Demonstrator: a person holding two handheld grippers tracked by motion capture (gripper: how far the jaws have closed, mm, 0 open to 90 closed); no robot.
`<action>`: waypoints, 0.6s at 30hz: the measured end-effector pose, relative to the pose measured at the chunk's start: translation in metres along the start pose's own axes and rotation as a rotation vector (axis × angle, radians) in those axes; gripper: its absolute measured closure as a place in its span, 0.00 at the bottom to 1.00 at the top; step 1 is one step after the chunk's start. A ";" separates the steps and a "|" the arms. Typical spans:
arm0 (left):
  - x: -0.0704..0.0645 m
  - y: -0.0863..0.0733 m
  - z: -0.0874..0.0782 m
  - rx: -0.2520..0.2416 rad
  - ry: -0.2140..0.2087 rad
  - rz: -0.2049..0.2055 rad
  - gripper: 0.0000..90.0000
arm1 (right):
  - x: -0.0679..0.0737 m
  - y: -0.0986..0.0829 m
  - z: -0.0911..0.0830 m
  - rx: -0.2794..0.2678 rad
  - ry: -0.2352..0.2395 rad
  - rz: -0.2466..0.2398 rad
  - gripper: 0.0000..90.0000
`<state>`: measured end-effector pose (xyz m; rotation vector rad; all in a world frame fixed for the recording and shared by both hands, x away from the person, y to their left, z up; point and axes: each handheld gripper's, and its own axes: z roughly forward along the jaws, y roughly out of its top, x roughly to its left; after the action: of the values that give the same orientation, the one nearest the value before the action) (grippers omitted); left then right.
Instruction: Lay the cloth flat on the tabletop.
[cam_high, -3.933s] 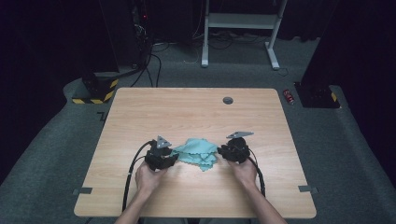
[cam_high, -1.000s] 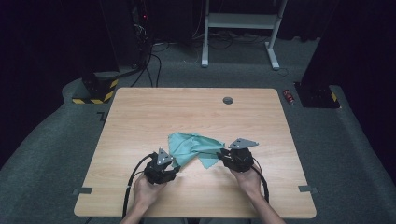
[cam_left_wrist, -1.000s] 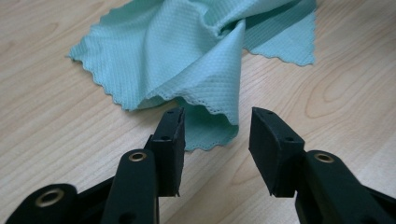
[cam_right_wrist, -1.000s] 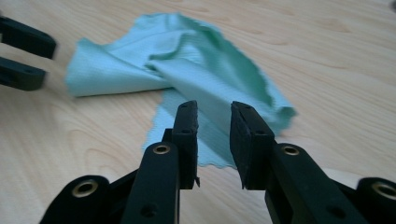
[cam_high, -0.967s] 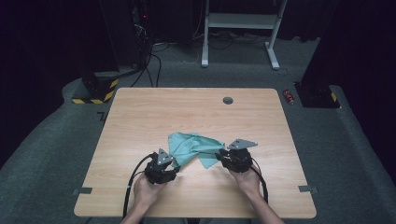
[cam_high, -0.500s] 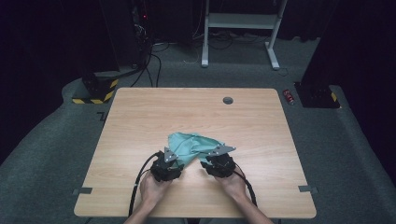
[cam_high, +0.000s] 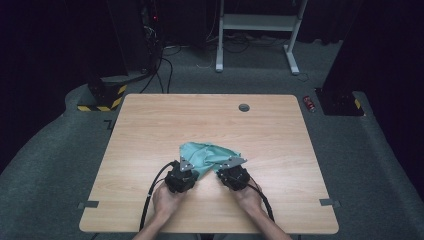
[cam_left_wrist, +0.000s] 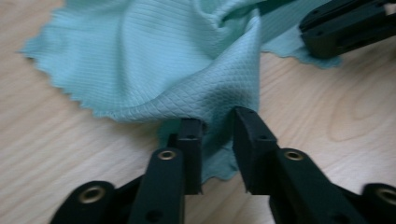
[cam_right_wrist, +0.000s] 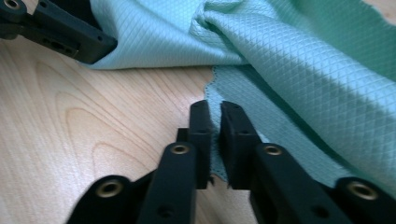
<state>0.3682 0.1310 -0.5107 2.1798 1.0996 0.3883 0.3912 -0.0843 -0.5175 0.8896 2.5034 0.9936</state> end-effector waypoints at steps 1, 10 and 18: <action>-0.001 0.001 0.001 0.002 -0.009 0.007 0.88 | 0.001 -0.001 0.000 -0.005 -0.005 -0.007 0.97; 0.008 0.006 -0.016 -0.077 -0.052 -0.044 0.99 | 0.000 -0.001 -0.007 -0.035 -0.006 -0.008 1.00; 0.034 0.015 -0.042 -0.167 -0.057 -0.125 0.99 | -0.014 -0.003 -0.031 -0.063 -0.001 0.013 1.00</action>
<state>0.3756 0.1698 -0.4707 1.9539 1.1235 0.3472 0.3854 -0.1111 -0.4968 0.8885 2.4544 1.0694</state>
